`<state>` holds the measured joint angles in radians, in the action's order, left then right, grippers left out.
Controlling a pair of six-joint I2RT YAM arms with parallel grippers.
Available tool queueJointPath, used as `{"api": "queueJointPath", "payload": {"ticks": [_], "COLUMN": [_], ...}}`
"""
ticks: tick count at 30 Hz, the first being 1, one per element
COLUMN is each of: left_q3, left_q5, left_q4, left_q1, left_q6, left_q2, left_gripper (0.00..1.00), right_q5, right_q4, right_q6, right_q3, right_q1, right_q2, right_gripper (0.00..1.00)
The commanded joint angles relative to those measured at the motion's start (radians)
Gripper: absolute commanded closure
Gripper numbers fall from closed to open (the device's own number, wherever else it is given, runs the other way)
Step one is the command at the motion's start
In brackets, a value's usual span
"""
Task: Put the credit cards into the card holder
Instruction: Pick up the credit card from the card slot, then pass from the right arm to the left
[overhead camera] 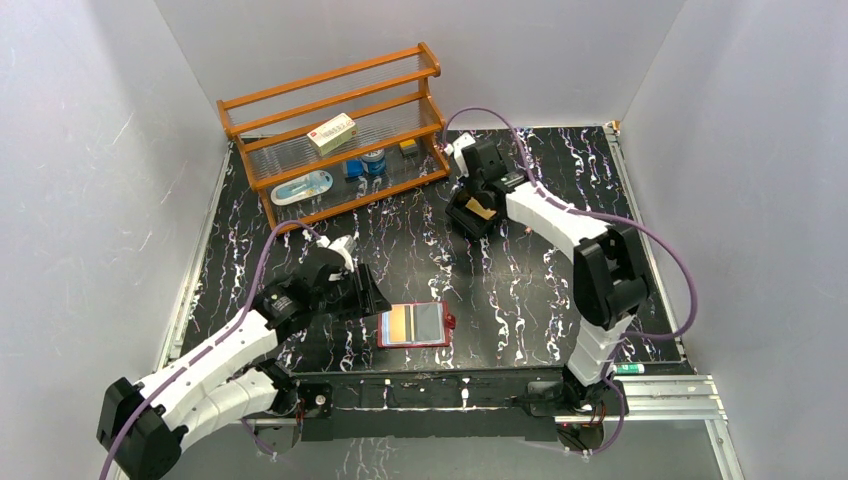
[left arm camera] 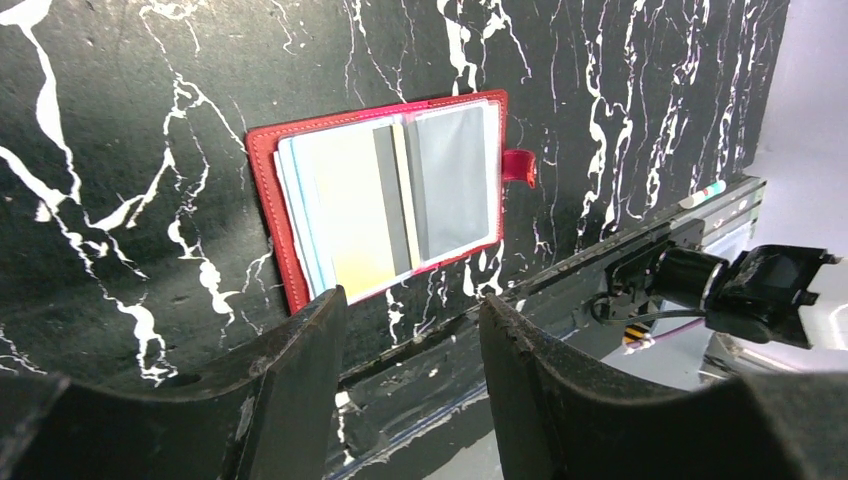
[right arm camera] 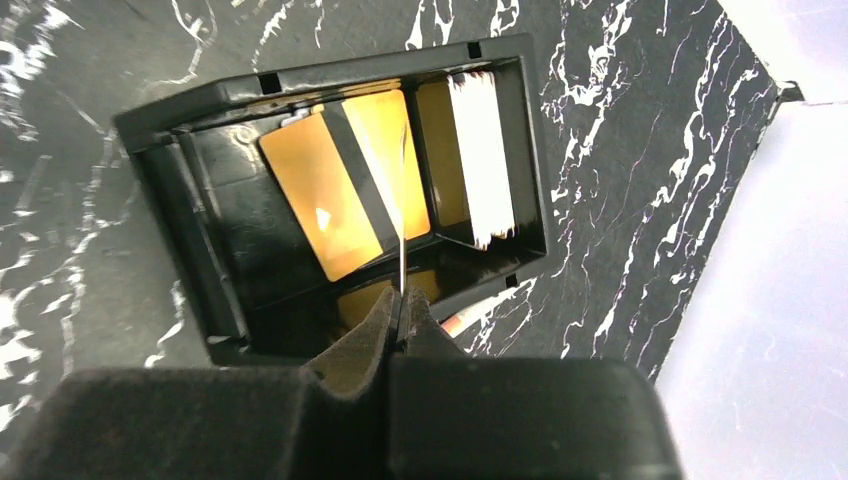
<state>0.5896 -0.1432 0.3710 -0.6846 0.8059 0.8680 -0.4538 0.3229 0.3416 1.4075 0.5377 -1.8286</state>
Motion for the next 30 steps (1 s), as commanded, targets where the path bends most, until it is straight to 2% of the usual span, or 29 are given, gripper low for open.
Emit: {"api": "queueJointPath", "payload": {"ticks": [1, 4, 7, 10, 16, 23, 26, 30], "left_q3": [0.072, 0.102, 0.127, 0.145, 0.142, 0.187, 0.203, 0.221], "left_q5": [-0.053, -0.07, -0.088, -0.119, -0.145, -0.047, -0.063, -0.119], "left_q4": [-0.005, -0.016, -0.053, -0.116, -0.303, -0.369, -0.413, -0.455], "left_q1": [-0.003, -0.003, -0.003, -0.003, -0.003, -0.003, -0.003, -0.003], "left_q6": [0.066, 0.106, 0.147, 0.191, 0.275, 0.239, 0.226, 0.226], "left_q2": [0.032, 0.05, 0.056, 0.06, 0.032, 0.02, 0.044, 0.099], "left_gripper": [0.5, 0.5, 0.5, 0.5, 0.5, 0.5, 0.5, 0.52], "right_q5": [0.089, 0.247, 0.453, 0.669, 0.974, 1.138, 1.16, 1.162], "right_q4": [0.144, 0.159, 0.074, -0.084, -0.507, -0.924, -1.018, -1.07], "right_q6": [-0.19, -0.322, -0.464, -0.634, -0.982, -1.354, -1.443, -1.471], "right_q3": [0.089, 0.067, -0.031, -0.178, -0.476, -0.743, -0.801, -0.841], "right_q1": [0.001, 0.0, 0.002, 0.002, 0.002, 0.002, 0.006, 0.016], "right_q2": [0.137, 0.232, 0.352, 0.476, 0.669, 0.756, 0.765, 0.775], "right_gripper": [1.0, 1.0, 1.0, 1.0, 1.0, 1.0, 1.0, 1.0]}}
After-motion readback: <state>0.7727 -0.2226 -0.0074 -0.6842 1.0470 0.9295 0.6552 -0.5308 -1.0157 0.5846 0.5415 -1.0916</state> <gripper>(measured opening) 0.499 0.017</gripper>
